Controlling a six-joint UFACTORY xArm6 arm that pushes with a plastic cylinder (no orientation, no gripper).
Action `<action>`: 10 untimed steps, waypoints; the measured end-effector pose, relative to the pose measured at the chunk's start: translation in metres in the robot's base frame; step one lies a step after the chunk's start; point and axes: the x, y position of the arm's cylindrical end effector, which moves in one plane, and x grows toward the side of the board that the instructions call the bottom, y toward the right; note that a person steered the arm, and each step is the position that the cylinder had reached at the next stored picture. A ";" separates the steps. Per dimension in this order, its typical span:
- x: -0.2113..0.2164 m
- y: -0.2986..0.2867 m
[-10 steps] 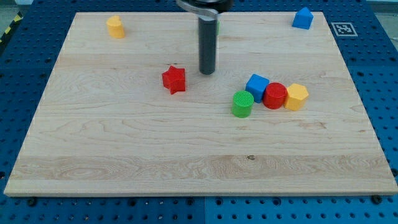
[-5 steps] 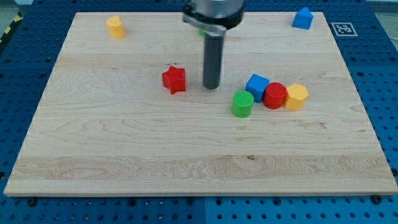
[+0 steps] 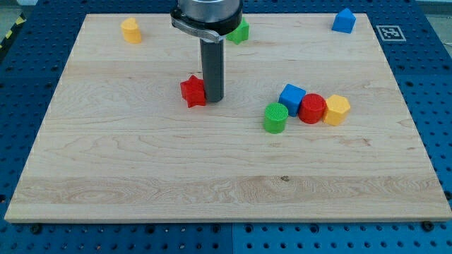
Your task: Move the red star towards center left
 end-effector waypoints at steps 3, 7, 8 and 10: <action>0.000 -0.025; 0.005 -0.029; 0.005 -0.030; -0.006 -0.036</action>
